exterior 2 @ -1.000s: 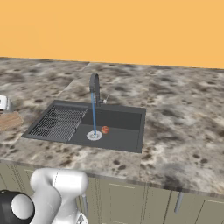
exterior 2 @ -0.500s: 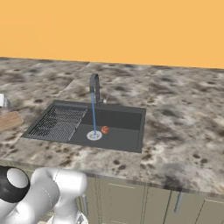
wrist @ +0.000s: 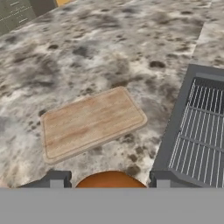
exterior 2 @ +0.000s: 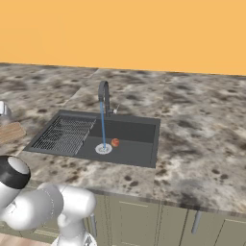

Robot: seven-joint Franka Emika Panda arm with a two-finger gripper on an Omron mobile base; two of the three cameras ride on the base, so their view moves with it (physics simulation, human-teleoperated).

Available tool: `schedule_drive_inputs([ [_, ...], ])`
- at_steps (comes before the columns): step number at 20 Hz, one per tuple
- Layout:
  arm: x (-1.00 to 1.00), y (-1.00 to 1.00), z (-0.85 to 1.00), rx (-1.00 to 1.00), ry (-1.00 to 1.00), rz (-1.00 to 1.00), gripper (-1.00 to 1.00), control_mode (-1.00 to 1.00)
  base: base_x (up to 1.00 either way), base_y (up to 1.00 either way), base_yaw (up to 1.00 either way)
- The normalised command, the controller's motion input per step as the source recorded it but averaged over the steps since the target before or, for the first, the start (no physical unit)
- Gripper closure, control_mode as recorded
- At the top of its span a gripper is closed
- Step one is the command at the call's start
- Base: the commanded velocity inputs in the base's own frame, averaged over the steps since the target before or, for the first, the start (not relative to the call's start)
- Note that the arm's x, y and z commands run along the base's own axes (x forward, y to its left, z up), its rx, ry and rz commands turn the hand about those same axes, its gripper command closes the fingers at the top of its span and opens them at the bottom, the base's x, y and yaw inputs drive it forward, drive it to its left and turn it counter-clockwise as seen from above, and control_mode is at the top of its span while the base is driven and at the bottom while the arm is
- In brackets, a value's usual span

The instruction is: Pick the tangerine, peach from the sink and place them on the cutting board to airdry. Then turn off the sink faucet.

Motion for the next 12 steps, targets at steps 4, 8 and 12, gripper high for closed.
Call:
schedule_drive_inputs([
  [4, 0.42, 0.16, -0.31, 0.0, 0.04, 0.0, 1.0, -1.0, 0.0, 0.0, 0.0],
  [8, 0.4, 0.25, -0.25, 0.0, 0.04, 0.0, 1.0, -1.0, 0.0, 0.0, 0.0],
  [12, 0.31, 0.3, -0.16, -0.03, 0.01, 0.0, 1.0, -1.0, 0.0, 0.0, 0.0],
])
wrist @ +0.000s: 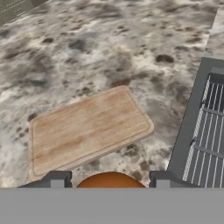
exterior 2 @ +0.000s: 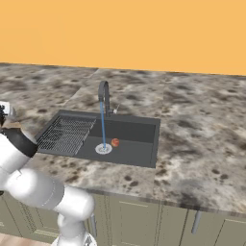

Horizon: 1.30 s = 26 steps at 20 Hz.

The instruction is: Pick the tangerine, peach from the sink and place them on the cutting board to airdry. Then turn off the sink faucet.

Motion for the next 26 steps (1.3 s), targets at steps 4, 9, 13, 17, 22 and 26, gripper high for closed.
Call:
schedule_drive_inputs([
  [4, 0.17, 0.29, -0.09, -0.05, 0.0, 0.0, 1.0, -1.0, 0.0, 0.0, 0.0],
  [9, 0.19, 0.23, -0.14, -0.05, 0.0, 0.0, 1.0, -1.0, 0.0, 0.0, 0.0],
  [13, 0.23, 0.19, -0.18, -0.04, 0.0, 0.0, 1.0, -1.0, 0.0, 0.0, 0.0],
  [17, 0.25, 0.21, -0.2, -0.02, 0.01, 0.0, 1.0, -1.0, 0.0, 0.0, 0.0],
  [22, 0.21, 0.39, -0.11, -0.05, 0.0, 0.0, 1.0, -1.0, 0.0, 0.0, 0.0],
  [26, 0.27, 0.36, 0.0, -0.05, 0.05, -0.01, 1.0, -1.0, 0.0, 0.0, 0.0],
])
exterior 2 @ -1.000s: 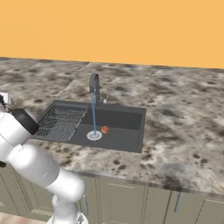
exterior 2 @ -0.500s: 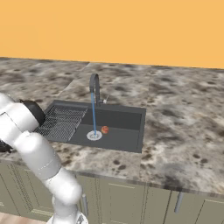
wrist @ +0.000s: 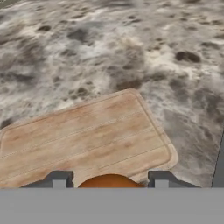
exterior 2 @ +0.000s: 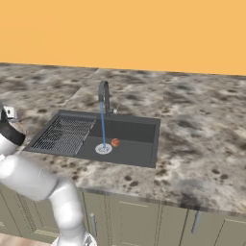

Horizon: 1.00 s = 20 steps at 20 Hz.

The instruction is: Pick the tangerine, peach from the sink and place them on the cutting board to airdry. Then turn off the sink faucet.

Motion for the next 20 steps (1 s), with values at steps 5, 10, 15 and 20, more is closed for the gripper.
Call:
schedule_drive_inputs([
  [5, 0.27, 0.17, 0.0, -0.03, 0.07, -0.01, 1.0, -1.0, 0.0, 0.0, 0.0],
  [10, 0.22, 0.34, -0.08, -0.05, 0.07, 0.0, 1.0, -1.0, 0.0, 0.0, 0.0],
  [15, 0.22, 0.26, -0.07, -0.05, 0.07, -0.01, 1.0, -1.0, 0.0, 0.0, 0.0],
  [20, 0.2, 0.09, -0.19, -0.04, 0.07, -0.01, 1.0, -1.0, 0.0, 0.0, 0.0],
])
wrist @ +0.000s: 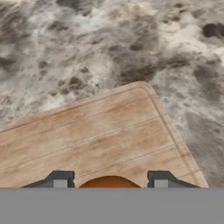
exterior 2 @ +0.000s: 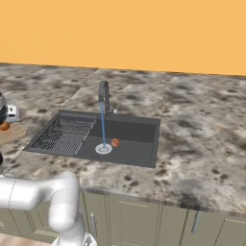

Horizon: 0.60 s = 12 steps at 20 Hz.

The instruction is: Pick the tangerine, peach from the sink and place them on the cutting board to airdry. Then turn off the sink faucet.

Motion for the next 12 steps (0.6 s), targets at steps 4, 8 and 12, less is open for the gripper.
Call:
schedule_drive_inputs([
  [4, 0.18, 0.05, -0.26, -0.04, 0.06, 0.0, 1.0, -1.0, 0.0, 0.0, 0.0],
  [8, 0.21, 0.08, -0.23, -0.03, 0.04, 0.0, 1.0, -1.0, 0.0, 0.0, 0.0],
  [12, 0.21, 0.11, -0.22, -0.03, 0.03, 0.0, 1.0, -1.0, 0.0, 0.0, 0.0],
])
